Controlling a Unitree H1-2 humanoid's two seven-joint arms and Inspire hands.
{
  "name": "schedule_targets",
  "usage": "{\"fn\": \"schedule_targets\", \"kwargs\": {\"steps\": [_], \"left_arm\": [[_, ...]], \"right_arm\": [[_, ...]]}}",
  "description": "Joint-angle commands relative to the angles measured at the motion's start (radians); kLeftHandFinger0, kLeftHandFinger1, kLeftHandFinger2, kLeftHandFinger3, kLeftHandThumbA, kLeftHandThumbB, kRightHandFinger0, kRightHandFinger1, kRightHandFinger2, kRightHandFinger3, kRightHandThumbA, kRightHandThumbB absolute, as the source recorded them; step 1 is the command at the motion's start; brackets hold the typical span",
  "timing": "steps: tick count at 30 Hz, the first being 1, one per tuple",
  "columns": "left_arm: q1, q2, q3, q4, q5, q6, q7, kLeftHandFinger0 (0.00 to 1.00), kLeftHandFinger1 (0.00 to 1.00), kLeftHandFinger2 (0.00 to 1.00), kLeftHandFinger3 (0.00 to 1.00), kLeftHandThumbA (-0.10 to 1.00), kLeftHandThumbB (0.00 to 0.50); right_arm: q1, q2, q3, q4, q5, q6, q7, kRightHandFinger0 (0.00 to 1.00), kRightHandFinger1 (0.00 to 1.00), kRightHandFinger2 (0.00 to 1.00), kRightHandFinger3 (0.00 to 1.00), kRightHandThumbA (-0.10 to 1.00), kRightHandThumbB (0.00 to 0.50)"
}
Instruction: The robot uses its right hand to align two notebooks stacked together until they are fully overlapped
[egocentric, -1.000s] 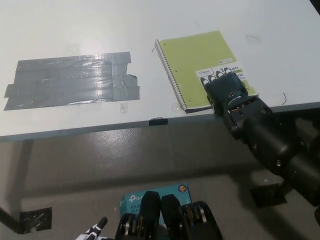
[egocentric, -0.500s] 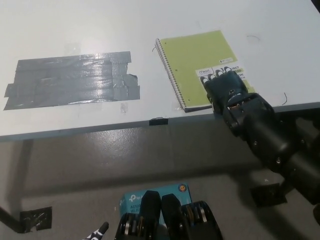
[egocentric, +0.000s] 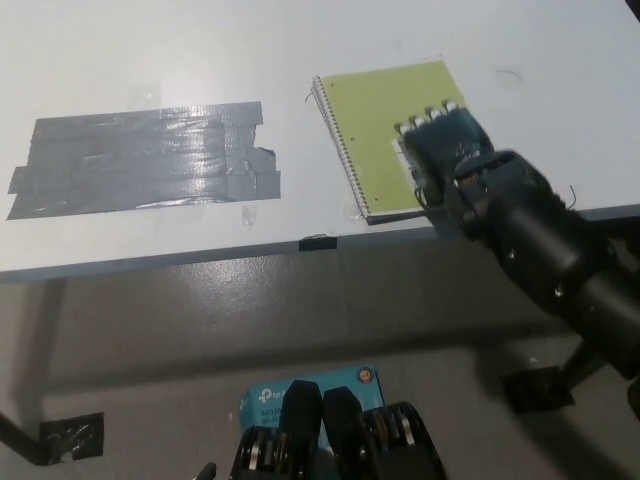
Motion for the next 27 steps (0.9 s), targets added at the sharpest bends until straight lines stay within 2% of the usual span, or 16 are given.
{"fn": "schedule_targets", "kwargs": {"steps": [1, 3, 6, 8, 10, 11, 12, 14, 15, 17, 21, 22, 24, 25, 26, 27], "left_arm": [[0.030, -0.001, 0.011, -0.009, -0.001, -0.044, 0.012, 0.61, 0.62, 0.65, 1.00, 1.00, 0.483], [0.033, 0.000, 0.012, -0.011, 0.001, -0.046, 0.010, 0.61, 0.61, 0.63, 1.00, 1.00, 0.484], [0.034, 0.004, 0.014, -0.008, 0.001, -0.044, 0.008, 0.68, 0.64, 0.65, 1.00, 1.00, 0.466], [0.037, 0.004, 0.016, -0.008, 0.001, -0.042, 0.009, 0.67, 0.64, 0.67, 1.00, 1.00, 0.472], [0.041, 0.009, 0.025, 0.010, -0.006, -0.057, 0.006, 0.63, 0.63, 0.67, 1.00, 1.00, 0.499], [0.045, 0.012, 0.028, 0.007, -0.007, -0.056, 0.005, 0.60, 0.59, 0.63, 1.00, 1.00, 0.500], [0.047, 0.013, 0.029, 0.007, -0.007, -0.058, 0.005, 0.60, 0.59, 0.64, 1.00, 1.00, 0.491], [0.050, 0.015, 0.033, 0.009, -0.002, -0.066, 0.008, 0.59, 0.61, 0.65, 1.00, 1.00, 0.491], [0.056, 0.021, 0.037, 0.006, -0.005, -0.070, 0.004, 0.59, 0.61, 0.66, 1.00, 1.00, 0.481], [0.060, 0.020, 0.040, 0.007, -0.005, -0.076, 0.004, 0.58, 0.61, 0.67, 1.00, 1.00, 0.471], [0.061, 0.026, 0.045, 0.003, -0.009, -0.070, -0.005, 0.66, 0.64, 0.67, 1.00, 1.00, 0.499], [0.062, 0.030, 0.042, -0.001, -0.006, -0.067, -0.010, 0.68, 0.66, 0.68, 1.00, 1.00, 0.488], [0.064, 0.030, 0.042, 0.003, -0.007, -0.073, -0.011, 0.68, 0.66, 0.68, 1.00, 1.00, 0.485], [0.061, 0.035, 0.039, 0.008, -0.002, -0.076, -0.013, 0.71, 0.67, 0.68, 1.00, 1.00, 0.494], [0.061, 0.035, 0.039, 0.011, -0.003, -0.077, -0.013, 0.72, 0.67, 0.68, 1.00, 1.00, 0.495], [0.064, 0.033, 0.035, 0.009, -0.003, -0.084, -0.014, 0.69, 0.64, 0.67, 1.00, 1.00, 0.486]], "right_arm": [[-0.108, -0.005, -0.034, 0.000, -0.001, -0.017, -0.064, 1.00, 1.00, 1.00, 1.00, 1.00, 0.472], [-0.120, -0.001, -0.037, 0.008, 0.001, -0.019, -0.067, 1.00, 1.00, 1.00, 1.00, 1.00, 0.468], [-0.164, -0.008, -0.051, 0.013, 0.008, -0.033, -0.086, 1.00, 1.00, 1.00, 1.00, 1.00, 0.457], [-0.178, -0.012, -0.058, 0.005, 0.009, -0.034, -0.075, 1.00, 1.00, 1.00, 1.00, 1.00, 0.461], [-0.213, -0.017, -0.075, 0.004, 0.014, -0.037, -0.086, 1.00, 1.00, 1.00, 1.00, 1.00, 0.455], [-0.225, -0.025, -0.077, -0.005, 0.009, -0.039, -0.085, 1.00, 1.00, 1.00, 1.00, 1.00, 0.454], [-0.230, -0.026, -0.080, -0.007, 0.009, -0.038, -0.079, 1.00, 1.00, 1.00, 1.00, 1.00, 0.441], [-0.252, -0.040, -0.100, -0.019, 0.023, -0.049, -0.078, 1.00, 1.00, 1.00, 1.00, 1.00, 0.450], [-0.263, -0.069, -0.132, -0.069, 0.044, -0.060, -0.065, 1.00, 1.00, 1.00, 1.00, 1.00, 0.465], [-0.265, -0.091, -0.159, -0.119, 0.051, -0.064, -0.056, 1.00, 1.00, 1.00, 1.00, 1.00, 0.454], [-0.217, -0.164, -0.268, -0.332, 0.119, -0.080, -0.024, 1.00, 1.00, 1.00, 1.00, 1.00, 0.470], [-0.165, -0.220, -0.322, -0.493, 0.142, -0.048, 0.032, 1.00, 1.00, 1.00, 1.00, 1.00, 0.430], [-0.126, -0.257, -0.367, -0.609, 0.167, -0.017, 0.090, 1.00, 1.00, 1.00, 1.00, 1.00, 0.417], [0.006, -0.352, -0.481, -0.868, 0.220, 0.073, 0.182, 1.00, 1.00, 1.00, 1.00, 1.00, 0.409], [0.024, -0.359, -0.498, -0.897, 0.226, 0.083, 0.188, 1.00, 1.00, 1.00, 1.00, 1.00, 0.409], [0.145, -0.405, -0.597, -1.032, 0.263, 0.125, 0.193, 1.00, 1.00, 1.00, 1.00, 1.00, 0.376]]}}
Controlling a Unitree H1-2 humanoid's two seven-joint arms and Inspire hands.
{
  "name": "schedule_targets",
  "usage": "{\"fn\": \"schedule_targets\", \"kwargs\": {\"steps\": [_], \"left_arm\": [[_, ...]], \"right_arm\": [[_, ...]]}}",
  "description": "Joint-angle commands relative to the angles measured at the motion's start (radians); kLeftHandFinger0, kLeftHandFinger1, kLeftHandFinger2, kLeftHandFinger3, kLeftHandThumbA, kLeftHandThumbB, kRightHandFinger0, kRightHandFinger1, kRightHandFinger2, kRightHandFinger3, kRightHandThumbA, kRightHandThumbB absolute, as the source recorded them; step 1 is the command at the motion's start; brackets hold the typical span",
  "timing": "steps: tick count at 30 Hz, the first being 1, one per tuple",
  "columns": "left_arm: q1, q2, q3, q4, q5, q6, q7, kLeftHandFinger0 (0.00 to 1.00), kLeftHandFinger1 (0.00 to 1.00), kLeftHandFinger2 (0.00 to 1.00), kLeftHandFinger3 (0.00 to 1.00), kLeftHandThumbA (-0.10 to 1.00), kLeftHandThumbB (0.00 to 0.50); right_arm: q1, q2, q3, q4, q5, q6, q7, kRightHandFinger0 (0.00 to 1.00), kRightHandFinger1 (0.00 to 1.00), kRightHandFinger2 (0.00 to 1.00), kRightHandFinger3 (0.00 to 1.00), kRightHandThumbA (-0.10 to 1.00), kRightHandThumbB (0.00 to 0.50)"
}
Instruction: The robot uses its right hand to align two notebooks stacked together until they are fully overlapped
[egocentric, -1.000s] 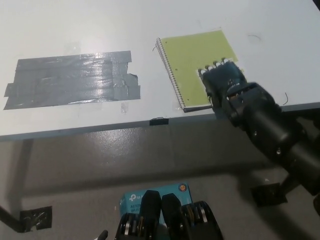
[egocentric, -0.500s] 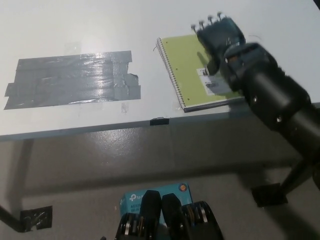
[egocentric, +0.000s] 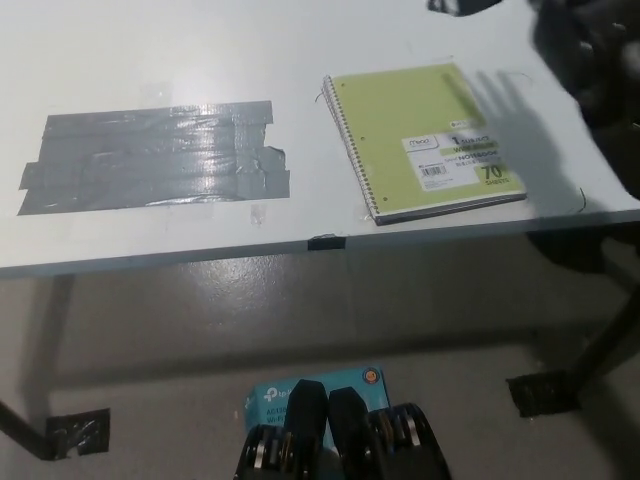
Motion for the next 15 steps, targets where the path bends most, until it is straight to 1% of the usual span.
{"fn": "schedule_targets", "kwargs": {"steps": [1, 2, 3, 4, 6, 7, 8, 9, 10, 11, 12, 13, 14, 15], "left_arm": [[0.020, 0.031, -0.003, -0.011, -0.001, -0.064, -0.017, 0.68, 0.63, 0.67, 1.00, 1.00, 0.484], [0.025, 0.029, -0.002, -0.010, -0.003, -0.067, -0.017, 0.67, 0.63, 0.67, 1.00, 1.00, 0.484], [0.025, 0.029, -0.004, -0.009, 0.000, -0.072, -0.015, 0.66, 0.63, 0.67, 1.00, 1.00, 0.468], [0.027, 0.025, -0.001, -0.009, -0.003, -0.072, -0.012, 0.65, 0.63, 0.67, 1.00, 1.00, 0.477], [0.032, 0.032, 0.007, -0.023, -0.007, -0.061, -0.015, 0.66, 0.65, 0.69, 1.00, 1.00, 0.470], [0.033, 0.030, 0.009, -0.027, -0.010, -0.049, -0.014, 0.69, 0.68, 0.71, 1.00, 1.00, 0.456], [0.031, 0.025, 0.015, -0.037, -0.012, -0.032, -0.009, 0.65, 0.66, 0.71, 1.00, 1.00, 0.453], [0.026, 0.031, 0.021, -0.038, -0.015, -0.029, -0.011, 0.66, 0.67, 0.70, 1.00, 1.00, 0.443], [0.025, 0.032, 0.024, -0.041, -0.021, -0.022, -0.015, 0.67, 0.67, 0.70, 1.00, 1.00, 0.442], [0.016, 0.033, 0.030, -0.039, -0.023, -0.021, -0.014, 0.67, 0.67, 0.69, 1.00, 1.00, 0.429], [0.014, 0.032, 0.031, -0.035, -0.023, -0.024, -0.013, 0.66, 0.67, 0.68, 1.00, 1.00, 0.436], [0.010, 0.035, 0.038, -0.028, -0.025, -0.029, -0.012, 0.65, 0.66, 0.68, 1.00, 1.00, 0.441], [0.010, 0.037, 0.041, -0.027, -0.026, -0.031, -0.012, 0.65, 0.66, 0.67, 1.00, 1.00, 0.441], [0.011, 0.037, 0.045, -0.026, -0.029, -0.033, -0.012, 0.64, 0.66, 0.69, 1.00, 1.00, 0.451]], "right_arm": [[0.319, -0.255, -0.373, -0.653, 0.209, 0.178, 0.179, 1.00, 1.00, 1.00, 1.00, 1.00, 0.368], [0.317, -0.252, -0.373, -0.656, 0.206, 0.178, 0.185, 1.00, 1.00, 1.00, 1.00, 1.00, 0.366], [0.433, -0.269, -0.452, -0.722, 0.226, 0.183, 0.168, 1.00, 1.00, 1.00, 1.00, 1.00, 0.363], [0.514, -0.277, -0.501, -0.760, 0.241, 0.181, 0.152, 1.00, 1.00, 1.00, 1.00, 1.00, 0.363], [0.663, -0.270, -0.576, -0.821, 0.244, 0.185, 0.131, 1.00, 1.00, 1.00, 1.00, 1.00, 0.363], [0.747, -0.274, -0.616, -0.846, 0.256, 0.167, 0.117, 1.00, 1.00, 1.00, 1.00, 1.00, 0.366], [0.840, -0.250, -0.675, -0.872, 0.297, 0.165, 0.096, 1.00, 1.00, 1.00, 1.00, 1.00, 0.354], [0.902, -0.231, -0.695, -0.882, 0.301, 0.152, 0.073, 1.00, 1.00, 1.00, 1.00, 1.00, 0.345], [1.051, -0.190, -0.756, -0.912, 0.328, 0.141, 0.043, 1.00, 1.00, 1.00, 1.00, 1.00, 0.346], [1.116, -0.163, -0.766, -0.923, 0.330, 0.143, 0.032, 1.00, 1.00, 1.00, 1.00, 1.00, 0.330], [1.147, -0.151, -0.773, -0.915, 0.344, 0.122, 0.015, 1.00, 1.00, 1.00, 1.00, 1.00, 0.311], [1.196, -0.127, -0.770, -0.900, 0.357, 0.100, -0.007, 1.00, 1.00, 1.00, 1.00, 1.00, 0.305], [1.220, -0.116, -0.762, -0.901, 0.352, 0.108, 0.002, 1.00, 1.00, 1.00, 1.00, 1.00, 0.303], [1.277, -0.089, -0.756, -0.876, 0.368, 0.092, -0.012, 1.00, 1.00, 1.00, 1.00, 1.00, 0.344]]}}
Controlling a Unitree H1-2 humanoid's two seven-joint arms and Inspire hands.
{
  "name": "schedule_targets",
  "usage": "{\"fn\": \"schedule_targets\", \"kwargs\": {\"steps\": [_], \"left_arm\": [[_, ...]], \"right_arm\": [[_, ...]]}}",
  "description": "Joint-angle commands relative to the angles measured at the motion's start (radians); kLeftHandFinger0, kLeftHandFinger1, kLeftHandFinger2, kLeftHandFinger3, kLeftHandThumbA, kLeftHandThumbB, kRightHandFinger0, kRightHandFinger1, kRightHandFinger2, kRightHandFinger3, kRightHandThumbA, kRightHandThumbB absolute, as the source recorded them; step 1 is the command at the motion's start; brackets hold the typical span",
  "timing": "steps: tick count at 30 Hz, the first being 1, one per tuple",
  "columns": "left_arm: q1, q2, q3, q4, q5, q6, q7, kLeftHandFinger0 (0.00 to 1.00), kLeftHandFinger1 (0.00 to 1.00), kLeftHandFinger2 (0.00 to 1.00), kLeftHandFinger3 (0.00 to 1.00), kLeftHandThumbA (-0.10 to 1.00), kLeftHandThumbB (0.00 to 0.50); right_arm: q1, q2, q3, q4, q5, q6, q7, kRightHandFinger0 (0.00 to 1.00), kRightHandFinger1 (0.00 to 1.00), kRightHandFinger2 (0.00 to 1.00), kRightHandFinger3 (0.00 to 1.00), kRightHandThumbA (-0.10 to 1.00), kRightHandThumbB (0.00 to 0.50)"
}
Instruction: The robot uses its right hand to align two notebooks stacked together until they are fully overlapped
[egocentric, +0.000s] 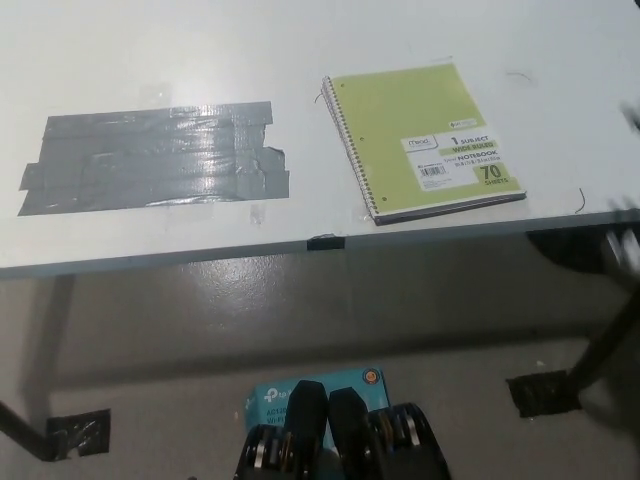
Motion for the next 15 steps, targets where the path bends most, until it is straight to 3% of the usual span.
{"fn": "schedule_targets", "kwargs": {"steps": [1, 2, 4, 5, 9, 10, 12, 15], "left_arm": [[0.002, 0.041, 0.042, -0.021, -0.031, -0.037, -0.014, 0.63, 0.66, 0.70, 1.00, 1.00, 0.450], [0.000, 0.041, 0.043, -0.021, -0.029, -0.034, -0.014, 0.62, 0.65, 0.71, 1.00, 1.00, 0.470], [0.008, 0.032, 0.042, -0.014, -0.029, -0.045, -0.012, 0.60, 0.64, 0.70, 1.00, 1.00, 0.469], [0.017, 0.038, 0.041, -0.014, -0.023, -0.055, -0.012, 0.60, 0.63, 0.71, 1.00, 1.00, 0.437], [0.037, 0.029, 0.044, -0.019, -0.025, -0.056, -0.009, 0.61, 0.63, 0.72, 1.00, 1.00, 0.474], [0.037, 0.029, 0.045, -0.019, -0.025, -0.056, -0.009, 0.62, 0.63, 0.72, 1.00, 1.00, 0.475], [0.041, 0.035, 0.059, -0.021, -0.034, -0.052, -0.012, 0.63, 0.65, 0.70, 1.00, 1.00, 0.466], [0.031, 0.028, 0.058, -0.029, -0.025, -0.032, -0.006, 0.60, 0.63, 0.70, 1.00, 1.00, 0.454]], "right_arm": [[0.364, 0.029, -0.281, -0.297, 0.249, 0.043, -0.055, 1.00, 1.00, 1.00, 1.00, 1.00, 0.358], [0.422, 0.060, -0.285, -0.251, 0.314, 0.006, -0.068, 1.00, 1.00, 1.00, 1.00, 1.00, 0.334], [0.453, 0.082, -0.293, -0.222, 0.338, -0.028, -0.083, 1.00, 1.00, 1.00, 1.00, 1.00, 0.337], [0.495, 0.113, -0.279, -0.175, 0.348, -0.067, -0.106, 1.00, 1.00, 1.00, 1.00, 1.00, 0.328], [0.540, 0.127, -0.265, -0.103, 0.348, -0.099, -0.104, 1.00, 1.00, 1.00, 1.00, 1.00, 0.323], [0.541, 0.127, -0.266, -0.103, 0.350, -0.101, -0.104, 1.00, 1.00, 1.00, 1.00, 1.00, 0.323], [0.555, 0.153, -0.242, -0.040, 0.372, -0.105, -0.100, 1.00, 1.00, 1.00, 1.00, 1.00, 0.274], [0.573, 0.180, -0.219, 0.037, 0.410, -0.144, -0.114, 1.00, 1.00, 1.00, 1.00, 1.00, 0.266]]}}
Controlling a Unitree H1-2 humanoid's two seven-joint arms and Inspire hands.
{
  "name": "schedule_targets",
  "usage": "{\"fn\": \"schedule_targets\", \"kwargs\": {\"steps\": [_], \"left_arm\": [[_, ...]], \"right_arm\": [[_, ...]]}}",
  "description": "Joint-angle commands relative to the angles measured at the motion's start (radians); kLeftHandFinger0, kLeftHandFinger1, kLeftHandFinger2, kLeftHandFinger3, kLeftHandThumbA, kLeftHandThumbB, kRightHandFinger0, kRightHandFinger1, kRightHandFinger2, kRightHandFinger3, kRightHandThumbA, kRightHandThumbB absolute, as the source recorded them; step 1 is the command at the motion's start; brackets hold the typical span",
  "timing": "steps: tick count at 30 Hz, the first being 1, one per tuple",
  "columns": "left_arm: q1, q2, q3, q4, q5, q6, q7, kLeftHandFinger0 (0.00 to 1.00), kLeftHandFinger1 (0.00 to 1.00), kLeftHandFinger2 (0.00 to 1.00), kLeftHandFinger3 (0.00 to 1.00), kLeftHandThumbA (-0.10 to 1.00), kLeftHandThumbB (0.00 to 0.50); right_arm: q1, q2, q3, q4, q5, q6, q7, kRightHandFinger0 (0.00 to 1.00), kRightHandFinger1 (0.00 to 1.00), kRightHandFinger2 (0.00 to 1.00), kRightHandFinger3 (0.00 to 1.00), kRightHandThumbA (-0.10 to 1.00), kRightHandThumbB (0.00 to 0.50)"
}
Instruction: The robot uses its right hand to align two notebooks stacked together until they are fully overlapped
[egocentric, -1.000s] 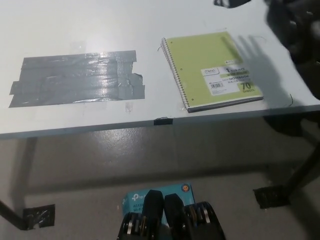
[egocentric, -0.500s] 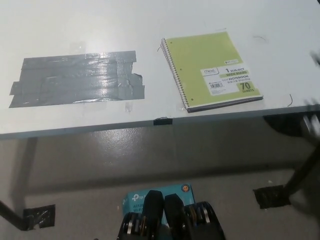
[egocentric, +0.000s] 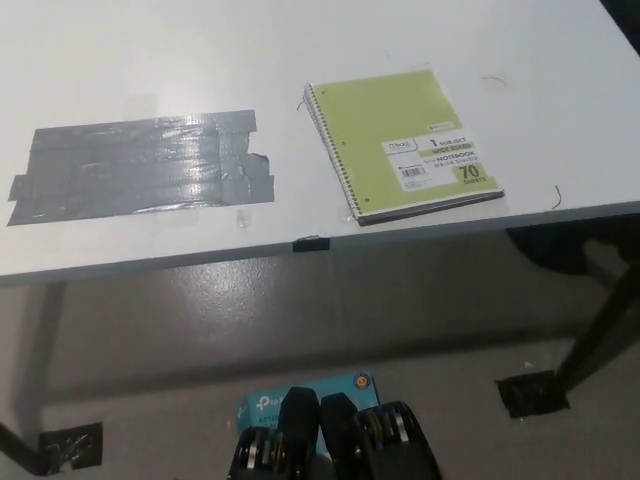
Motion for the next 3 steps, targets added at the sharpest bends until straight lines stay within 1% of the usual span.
{"fn": "schedule_targets", "kwargs": {"steps": [1, 2, 3], "left_arm": [[-0.006, 0.018, 0.014, -0.029, -0.015, -0.008, -0.006, 0.61, 0.65, 0.70, 1.00, 1.00, 0.451], [-0.012, 0.015, 0.011, -0.023, -0.010, -0.011, -0.005, 0.61, 0.65, 0.70, 1.00, 1.00, 0.467], [-0.013, 0.017, 0.011, -0.022, -0.010, -0.013, -0.007, 0.62, 0.66, 0.70, 1.00, 1.00, 0.473]], "right_arm": [[0.007, 0.007, 0.021, 0.067, 0.109, -0.105, -0.066, 1.00, 1.00, 1.00, 1.00, 1.00, 0.258], [0.010, 0.010, 0.023, 0.092, 0.124, -0.122, -0.074, 1.00, 1.00, 1.00, 1.00, 1.00, 0.228], [0.014, 0.009, 0.031, 0.106, 0.125, -0.127, -0.072, 1.00, 1.00, 1.00, 1.00, 1.00, 0.219]]}}
